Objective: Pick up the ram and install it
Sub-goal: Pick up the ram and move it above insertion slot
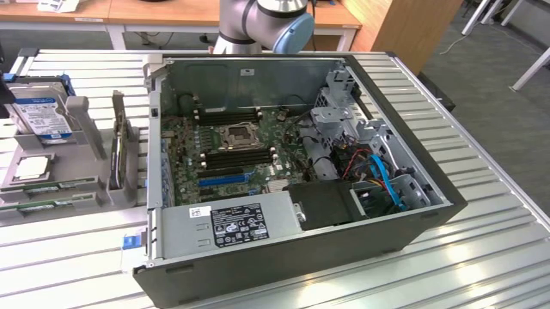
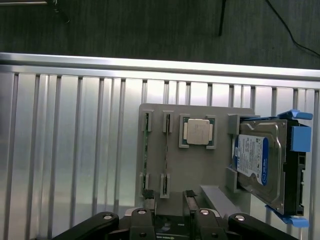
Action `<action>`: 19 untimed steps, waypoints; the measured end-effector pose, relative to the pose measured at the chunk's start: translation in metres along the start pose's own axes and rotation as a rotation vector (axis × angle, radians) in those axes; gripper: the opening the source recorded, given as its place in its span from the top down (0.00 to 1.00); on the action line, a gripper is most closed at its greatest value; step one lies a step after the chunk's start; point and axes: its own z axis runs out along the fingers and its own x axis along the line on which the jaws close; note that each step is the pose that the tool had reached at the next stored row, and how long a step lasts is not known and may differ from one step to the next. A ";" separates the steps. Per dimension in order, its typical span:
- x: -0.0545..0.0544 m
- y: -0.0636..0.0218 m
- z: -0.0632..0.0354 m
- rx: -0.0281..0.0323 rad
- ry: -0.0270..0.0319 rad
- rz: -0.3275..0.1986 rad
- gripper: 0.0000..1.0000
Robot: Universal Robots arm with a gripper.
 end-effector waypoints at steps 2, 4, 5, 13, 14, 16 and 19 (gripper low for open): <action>0.001 0.0000 0.0000 0.0000 0.0001 0.000 0.65; 0.002 0.0001 0.0000 -0.0001 0.0001 0.000 0.65; 0.002 0.0001 0.0000 0.0000 0.0001 0.000 0.65; 0.002 0.0000 0.0022 -0.0001 -0.0004 0.000 0.65; 0.002 0.0000 0.0028 0.0000 -0.0005 0.000 0.65; 0.002 -0.0001 0.0040 0.0000 -0.0005 0.000 0.65; 0.002 -0.0001 0.0061 0.0000 -0.0005 0.000 0.65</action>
